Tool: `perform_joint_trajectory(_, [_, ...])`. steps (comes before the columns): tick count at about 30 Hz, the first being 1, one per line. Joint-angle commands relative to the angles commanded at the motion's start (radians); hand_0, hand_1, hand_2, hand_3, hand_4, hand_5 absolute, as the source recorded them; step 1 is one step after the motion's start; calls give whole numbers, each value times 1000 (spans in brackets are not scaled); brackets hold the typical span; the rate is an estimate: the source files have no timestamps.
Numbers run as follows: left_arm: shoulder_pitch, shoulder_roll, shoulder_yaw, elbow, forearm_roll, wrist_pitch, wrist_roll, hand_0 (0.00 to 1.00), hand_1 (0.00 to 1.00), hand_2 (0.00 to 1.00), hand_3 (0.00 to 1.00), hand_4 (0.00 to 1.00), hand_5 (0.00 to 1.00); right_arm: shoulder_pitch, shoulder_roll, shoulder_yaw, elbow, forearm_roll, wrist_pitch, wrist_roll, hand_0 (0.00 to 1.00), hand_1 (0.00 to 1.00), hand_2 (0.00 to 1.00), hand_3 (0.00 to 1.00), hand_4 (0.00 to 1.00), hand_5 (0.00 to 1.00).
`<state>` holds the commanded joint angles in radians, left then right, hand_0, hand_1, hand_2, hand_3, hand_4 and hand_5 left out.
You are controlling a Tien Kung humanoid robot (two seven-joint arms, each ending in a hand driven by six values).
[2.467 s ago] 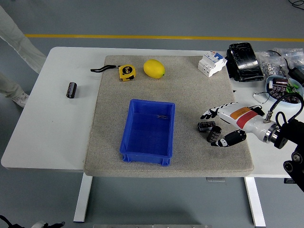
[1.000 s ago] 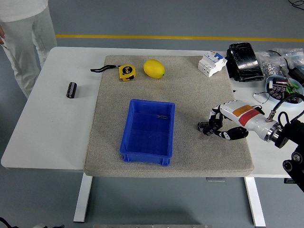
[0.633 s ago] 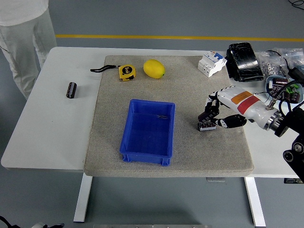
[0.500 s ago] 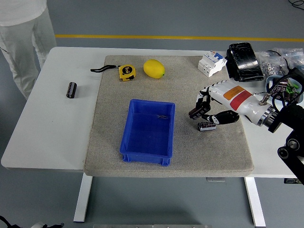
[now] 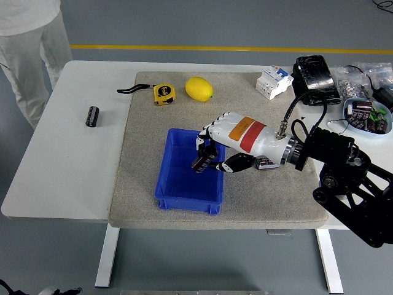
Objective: Pick up the battery,place it into the box
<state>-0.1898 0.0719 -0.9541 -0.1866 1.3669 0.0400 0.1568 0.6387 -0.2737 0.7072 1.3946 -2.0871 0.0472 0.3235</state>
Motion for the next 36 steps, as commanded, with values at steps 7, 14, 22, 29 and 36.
perform_joint_trajectory(7, [-6,2,-9,-1,10,5,0,593,539,644,700,719,714,51,35,-32,-23,-19,52,-25,498,494,591,867,866,72])
perform_joint_trajectory(14, [-3,3,-20,-2,20,8,1,582,524,635,694,721,713,53,31,0,-39,-12,65,-32,729,731,879,998,975,140])
perform_joint_trajectory(22, [3,1,-27,-1,27,9,3,580,524,633,692,721,711,-3,-6,105,-57,-29,89,-39,682,695,814,998,968,148])
perform_joint_trajectory(29, [5,-1,-27,0,22,11,2,579,526,633,689,716,706,-104,-72,227,-122,-68,71,-34,631,649,738,855,968,147])
perform_joint_trajectory(36, [9,-5,-37,0,37,6,5,579,529,630,684,706,695,-138,-76,243,-226,-80,48,-33,589,616,681,755,991,184])
